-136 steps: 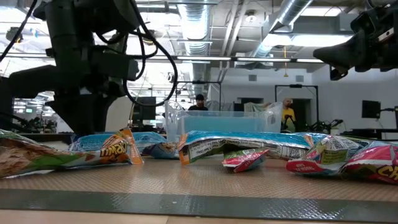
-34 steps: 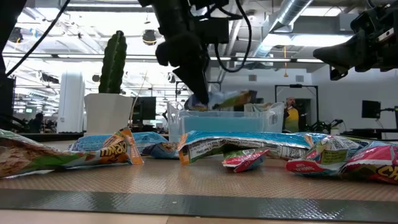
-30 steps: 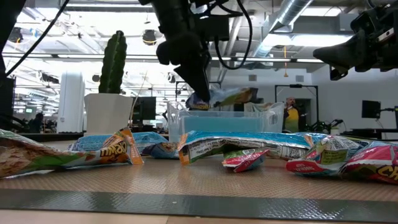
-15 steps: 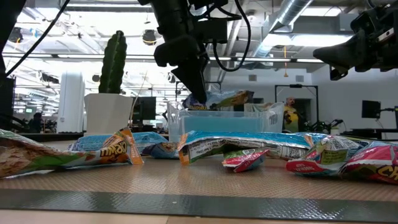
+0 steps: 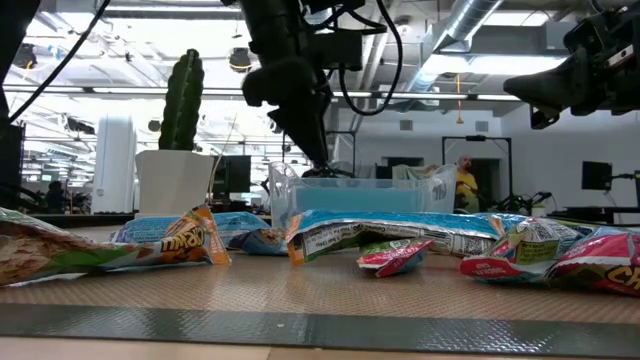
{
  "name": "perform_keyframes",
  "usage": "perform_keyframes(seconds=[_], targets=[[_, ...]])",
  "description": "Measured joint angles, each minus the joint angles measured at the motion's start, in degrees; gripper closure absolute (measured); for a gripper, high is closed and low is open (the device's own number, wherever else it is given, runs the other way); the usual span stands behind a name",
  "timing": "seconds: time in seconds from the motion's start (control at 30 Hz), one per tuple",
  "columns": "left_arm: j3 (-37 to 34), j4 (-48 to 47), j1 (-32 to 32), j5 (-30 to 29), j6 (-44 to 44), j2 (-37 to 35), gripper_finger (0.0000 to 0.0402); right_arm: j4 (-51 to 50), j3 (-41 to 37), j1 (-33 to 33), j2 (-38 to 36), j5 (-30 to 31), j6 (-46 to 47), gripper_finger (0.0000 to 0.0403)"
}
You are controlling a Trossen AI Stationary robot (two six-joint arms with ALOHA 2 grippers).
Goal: Pick and place Granola Bars by type
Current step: Put the blue granola bar into the bottom transparent bin
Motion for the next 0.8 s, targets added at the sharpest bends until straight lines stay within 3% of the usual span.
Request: perform_keyframes(seconds=[0.53,0.8], targets=[[-0.02,-10.65,-14.89,-0.06,-16.16,-5.00,0.0271,0.00,0.00,0.00,-0.01,0.00,0.00,0.0403],[-0.02,-16.64,-19.03,-0.40,-29.82,-5.00,0.0271,0.00,0.00,0.00,0.01,0.00,-0.02,0.0403]])
